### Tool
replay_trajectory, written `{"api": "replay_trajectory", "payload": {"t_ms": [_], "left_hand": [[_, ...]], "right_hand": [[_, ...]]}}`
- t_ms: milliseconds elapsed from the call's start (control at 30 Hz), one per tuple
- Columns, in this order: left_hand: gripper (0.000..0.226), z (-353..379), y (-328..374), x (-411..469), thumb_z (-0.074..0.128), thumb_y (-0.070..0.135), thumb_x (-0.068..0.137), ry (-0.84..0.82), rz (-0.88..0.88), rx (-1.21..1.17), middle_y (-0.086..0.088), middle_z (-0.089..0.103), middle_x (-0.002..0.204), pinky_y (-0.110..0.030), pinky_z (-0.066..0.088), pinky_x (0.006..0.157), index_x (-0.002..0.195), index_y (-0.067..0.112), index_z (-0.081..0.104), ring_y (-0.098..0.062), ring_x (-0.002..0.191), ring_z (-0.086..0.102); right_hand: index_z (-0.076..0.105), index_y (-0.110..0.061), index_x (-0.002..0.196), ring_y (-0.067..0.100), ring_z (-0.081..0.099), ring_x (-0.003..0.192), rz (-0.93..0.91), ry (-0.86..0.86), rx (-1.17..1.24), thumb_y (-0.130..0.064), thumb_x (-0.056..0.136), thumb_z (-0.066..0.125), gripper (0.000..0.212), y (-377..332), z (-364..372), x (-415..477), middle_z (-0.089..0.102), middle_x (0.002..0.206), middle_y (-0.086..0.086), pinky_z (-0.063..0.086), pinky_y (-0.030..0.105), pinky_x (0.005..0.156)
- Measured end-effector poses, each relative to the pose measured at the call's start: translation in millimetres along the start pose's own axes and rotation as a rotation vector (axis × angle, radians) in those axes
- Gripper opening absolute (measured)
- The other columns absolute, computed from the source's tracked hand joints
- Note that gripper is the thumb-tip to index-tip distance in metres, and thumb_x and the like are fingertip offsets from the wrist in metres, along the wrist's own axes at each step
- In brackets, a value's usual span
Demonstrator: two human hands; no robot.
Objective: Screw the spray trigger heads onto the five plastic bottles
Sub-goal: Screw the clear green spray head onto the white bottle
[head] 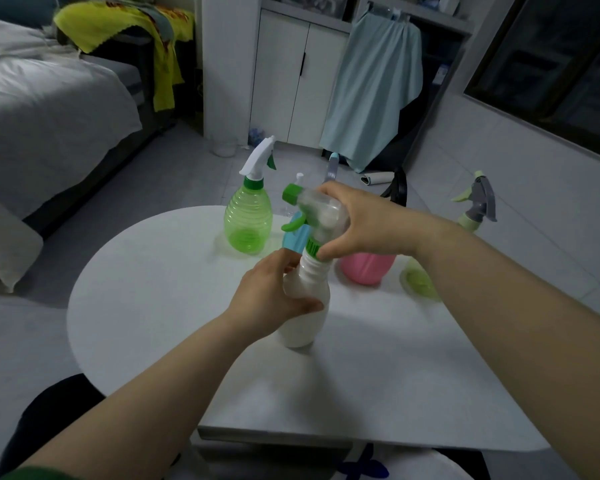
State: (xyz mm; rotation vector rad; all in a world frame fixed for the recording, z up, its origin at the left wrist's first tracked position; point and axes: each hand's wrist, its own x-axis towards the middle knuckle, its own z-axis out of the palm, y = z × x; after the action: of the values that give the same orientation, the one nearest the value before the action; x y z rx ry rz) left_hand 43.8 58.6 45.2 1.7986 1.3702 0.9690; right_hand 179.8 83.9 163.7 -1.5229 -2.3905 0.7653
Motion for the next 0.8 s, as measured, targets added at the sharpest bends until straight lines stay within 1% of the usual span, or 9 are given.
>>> {"api": "replay_trajectory", "payload": {"t_ms": [167,267,333,400,500,567,633,700,800], "left_hand": [[0.057,1.1,-1.8,0.7,0.079,0.029,0.055,0.02,0.009,0.003,0.005,0.05,0.097,-0.037,0.043,0.086,0.104,0.019,0.05,-0.02,0.097,0.051],[0.057,2.5,-2.5,1.1,0.079,0.029,0.055,0.025,0.02,-0.004,0.006,0.049,0.096,-0.035,0.042,0.085,0.103,0.019,0.05,-0.017,0.093,0.049],[0.055,2.5,-3.3,1.5,0.079,0.028,0.055,0.018,0.027,-0.015,0.005,0.05,0.096,-0.033,0.042,0.084,0.1,0.021,0.05,-0.016,0.092,0.049],[0.052,0.9,-4.4,2.9,0.079,0.027,0.055,-0.003,0.028,-0.03,0.005,0.051,0.097,-0.03,0.04,0.083,0.097,0.024,0.049,-0.014,0.092,0.049],[0.054,-3.5,-6.8,6.5,0.079,0.025,0.056,-0.045,0.024,-0.043,0.005,0.053,0.099,-0.024,0.036,0.08,0.102,0.022,0.051,-0.012,0.093,0.048],[0.056,-6.4,-7.8,9.2,0.079,0.022,0.057,-0.066,0.033,-0.052,0.006,0.054,0.1,-0.015,0.033,0.073,0.107,0.019,0.052,-0.009,0.094,0.047],[0.056,-8.9,-8.7,11.6,0.079,0.019,0.059,-0.068,0.046,-0.068,0.007,0.054,0.099,-0.007,0.033,0.064,0.109,0.017,0.053,-0.007,0.094,0.047],[0.055,-10.7,-9.5,13.4,0.078,0.017,0.06,-0.073,0.058,-0.081,0.007,0.055,0.099,0.005,0.032,0.063,0.11,0.017,0.054,-0.007,0.095,0.048],[0.056,-11.7,-10.6,14.1,0.078,0.016,0.06,-0.089,0.076,-0.075,0.007,0.055,0.1,0.009,0.029,0.065,0.111,0.016,0.053,-0.007,0.095,0.048]], "right_hand": [[0.036,-0.023,0.118,0.015,0.048,0.087,-0.003,0.116,-0.183,-0.037,0.06,0.075,0.071,2.7,5.3,0.1,0.048,0.101,-0.004,0.038,0.024,0.067],[0.031,-0.027,0.124,0.009,0.049,0.087,-0.023,0.039,-0.139,-0.03,0.063,0.074,0.075,2.6,1.1,-2.7,0.046,0.106,-0.007,0.04,0.01,0.061],[0.028,-0.028,0.127,-0.002,0.053,0.074,-0.012,-0.04,-0.083,-0.02,0.068,0.07,0.073,0.7,-4.0,-4.5,0.05,0.097,-0.008,0.04,0.003,0.053],[0.031,-0.027,0.125,-0.011,0.051,0.056,-0.006,-0.054,-0.036,-0.013,0.07,0.067,0.066,-0.2,-5.4,-4.7,0.051,0.084,-0.009,0.037,0.003,0.047],[0.037,-0.022,0.121,0.0,0.052,0.062,-0.001,-0.002,-0.03,-0.016,0.069,0.068,0.061,-3.9,-2.1,-3.0,0.052,0.084,-0.007,0.04,0.008,0.048],[0.039,-0.019,0.119,0.01,0.052,0.075,0.023,0.066,-0.091,-0.024,0.066,0.072,0.063,-6.5,2.1,1.1,0.054,0.093,-0.001,0.044,0.02,0.06],[0.042,-0.016,0.113,0.019,0.05,0.083,0.074,0.187,-0.192,-0.035,0.063,0.073,0.061,-9.8,8.0,6.5,0.051,0.097,0.001,0.039,0.031,0.06],[0.042,-0.015,0.102,0.022,0.047,0.082,0.095,0.281,-0.306,-0.043,0.064,0.07,0.055,-11.8,13.9,9.1,0.049,0.093,0.002,0.032,0.031,0.059],[0.037,-0.018,0.097,0.022,0.05,0.078,0.083,0.241,-0.263,-0.043,0.065,0.069,0.052,-9.4,13.4,7.5,0.05,0.091,0.002,0.034,0.029,0.053]]}}
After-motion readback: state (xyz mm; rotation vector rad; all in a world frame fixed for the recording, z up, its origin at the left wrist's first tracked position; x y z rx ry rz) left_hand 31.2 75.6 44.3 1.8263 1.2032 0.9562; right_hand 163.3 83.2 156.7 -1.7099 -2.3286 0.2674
